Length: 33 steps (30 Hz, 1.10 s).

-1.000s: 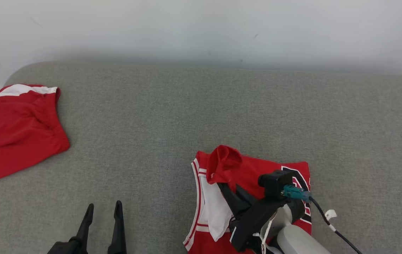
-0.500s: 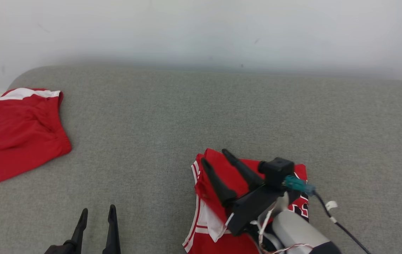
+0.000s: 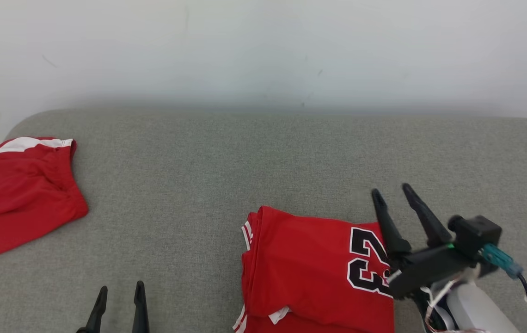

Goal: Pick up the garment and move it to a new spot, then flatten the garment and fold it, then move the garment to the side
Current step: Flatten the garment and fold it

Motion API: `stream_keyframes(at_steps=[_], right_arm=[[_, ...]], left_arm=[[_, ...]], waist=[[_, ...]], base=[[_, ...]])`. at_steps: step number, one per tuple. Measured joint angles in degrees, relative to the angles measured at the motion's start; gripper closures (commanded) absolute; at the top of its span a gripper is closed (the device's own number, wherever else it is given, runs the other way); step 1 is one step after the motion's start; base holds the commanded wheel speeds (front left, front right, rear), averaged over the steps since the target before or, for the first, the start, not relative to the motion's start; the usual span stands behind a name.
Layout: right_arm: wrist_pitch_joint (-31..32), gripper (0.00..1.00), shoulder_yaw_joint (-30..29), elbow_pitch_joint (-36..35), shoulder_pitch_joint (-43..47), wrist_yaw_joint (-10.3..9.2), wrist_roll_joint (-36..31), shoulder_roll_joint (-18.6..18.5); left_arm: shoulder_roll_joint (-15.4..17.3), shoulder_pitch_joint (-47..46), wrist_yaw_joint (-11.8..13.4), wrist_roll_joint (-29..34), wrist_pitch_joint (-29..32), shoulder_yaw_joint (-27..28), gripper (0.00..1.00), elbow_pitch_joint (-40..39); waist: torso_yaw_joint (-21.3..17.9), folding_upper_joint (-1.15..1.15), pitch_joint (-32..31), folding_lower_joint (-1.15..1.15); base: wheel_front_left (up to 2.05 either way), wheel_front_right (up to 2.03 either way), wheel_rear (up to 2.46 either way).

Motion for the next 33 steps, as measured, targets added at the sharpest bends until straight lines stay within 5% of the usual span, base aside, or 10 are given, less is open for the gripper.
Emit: stream_keyframes(at_steps=[14,33], right_arm=[[-1.52,0.00,-12.44,-4.99,13.33,0.00,-3.97,2.61],[-1.57,0.00,-18.87,-11.83,24.16,0.00,-13.35,8.18]], left_arm=[[0.00,2.32,-0.48,1.47,0.00,2.43,0.00,-2.45],[-0.01,2.31,0.27,8.16,0.00,1.26,0.00,-5.33]], waist=[[-0.99,0.00,-1.43,0.00],[-3.12,0.00,-1.91,-0.01]], base=[[0.00,0.00,0.00],[0.00,0.00,0.00]])
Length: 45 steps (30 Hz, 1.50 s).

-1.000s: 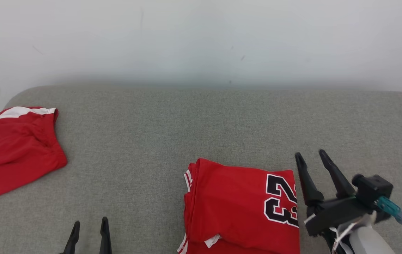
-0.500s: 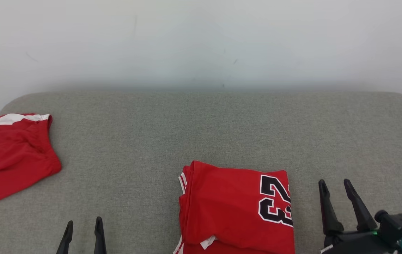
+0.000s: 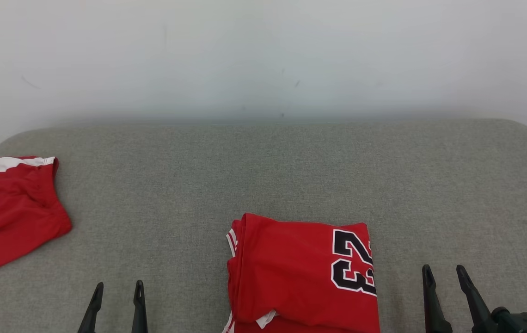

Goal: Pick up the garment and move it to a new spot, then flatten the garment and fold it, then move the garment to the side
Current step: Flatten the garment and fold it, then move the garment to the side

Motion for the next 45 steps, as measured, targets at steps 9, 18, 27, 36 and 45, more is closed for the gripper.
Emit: stream_keyframes(at_steps=[9,18,27,36,45], right_arm=[[0.00,0.00,0.54,0.56,0.60,0.00,-0.99,0.89],[0.00,0.00,1.68,0.90,0.61,0.00,-1.49,0.92],[0.00,0.00,1.83,1.24,0.53,0.00,-1.65,0.91],[-0.01,0.00,1.99,2.09,0.39,0.00,-1.92,0.99],[0.00,0.00,2.02,3.15,0.17,0.00,-1.98,1.01]], left_arm=[[0.02,0.09,0.22,1.19,0.00,-0.01,0.00,0.05],[0.01,0.21,0.24,1.41,0.00,-0.26,0.00,0.11],[0.02,0.21,0.51,1.86,0.00,-0.33,0.00,0.18],[0.02,0.27,0.49,1.93,0.00,-0.26,0.00,0.21],[0.02,0.59,0.25,2.00,0.00,-0.19,0.00,0.47]], waist=[[-1.07,0.00,0.25,0.00],[-1.14,0.00,0.51,0.00],[-1.03,0.00,0.55,0.01],[-1.03,0.00,0.45,0.01],[-0.90,0.00,0.34,0.00]], base=[[0.00,0.00,0.00],[0.00,0.00,0.00],[0.00,0.00,0.00],[0.00,0.00,0.00],[0.00,0.00,0.00]])
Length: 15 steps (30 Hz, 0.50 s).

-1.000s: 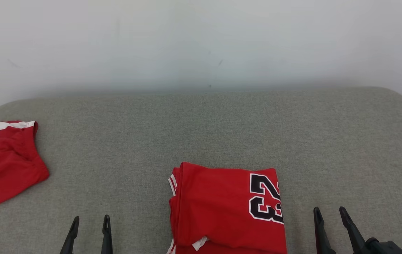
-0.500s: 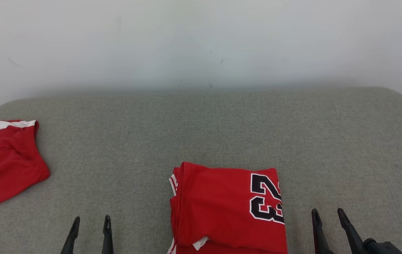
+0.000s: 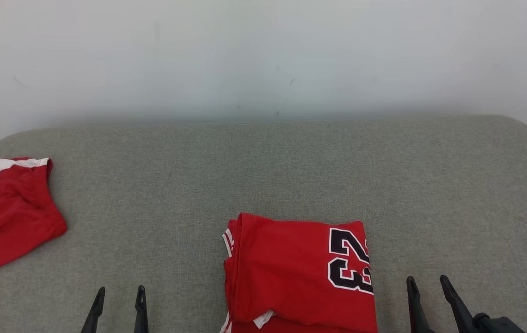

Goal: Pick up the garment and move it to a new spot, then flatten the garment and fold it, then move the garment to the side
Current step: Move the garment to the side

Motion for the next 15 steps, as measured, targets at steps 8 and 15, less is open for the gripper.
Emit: stream_keyframes(at_steps=[8,15], right_arm=[[-0.01,0.00,1.77,3.18,-1.31,0.00,0.49,-0.01],[-0.01,0.00,4.19,9.64,-10.28,0.00,0.62,-0.99]], left_arm=[[-0.01,0.07,-0.08,0.00,0.00,0.01,0.00,0.22],[-0.01,-0.07,-0.25,0.00,0.00,-0.71,0.00,0.51]], waist=[[0.37,0.00,-0.26,0.00],[0.97,0.00,0.14,0.00]], base=[[0.00,0.00,0.00],[0.00,0.00,0.00]])
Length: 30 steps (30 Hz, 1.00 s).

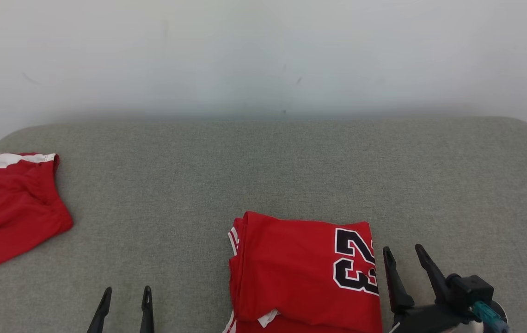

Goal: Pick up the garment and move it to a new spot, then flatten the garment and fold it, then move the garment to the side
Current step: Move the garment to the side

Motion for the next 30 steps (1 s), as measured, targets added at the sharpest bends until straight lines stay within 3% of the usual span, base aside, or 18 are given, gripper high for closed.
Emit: stream_keyframes(at_steps=[13,20,23,24,30], right_arm=[[1.02,0.00,4.13,28.29,-15.40,0.00,2.20,-0.04],[1.86,0.00,8.10,36.56,-18.71,0.00,7.82,0.99],[1.56,0.90,10.40,37.43,-19.59,-0.12,9.90,1.10],[1.33,1.00,11.02,37.60,-19.74,-0.12,10.61,1.09],[0.42,1.00,13.82,38.40,-21.18,0.02,12.59,-0.08]], left_arm=[[0.01,-1.12,0.24,-0.26,0.00,-1.75,0.00,0.73],[0.01,-1.96,0.33,-0.64,0.00,-2.11,0.00,0.91],[0.01,-2.04,0.54,-0.69,0.00,-2.13,0.00,0.98],[0.01,-2.07,0.58,-0.71,0.00,-2.09,0.00,0.97],[0.01,-2.11,0.75,-0.76,0.00,-1.78,0.00,0.91]], waist=[[2.79,0.00,1.25,0.00],[3.51,0.00,2.29,0.00],[3.64,0.00,2.56,0.00],[3.61,0.00,2.62,0.00],[2.96,0.00,2.72,0.00]], base=[[0.00,0.00,0.00],[0.00,0.00,0.00],[0.00,0.00,0.00],[0.00,0.00,0.00],[0.00,0.00,0.00]])
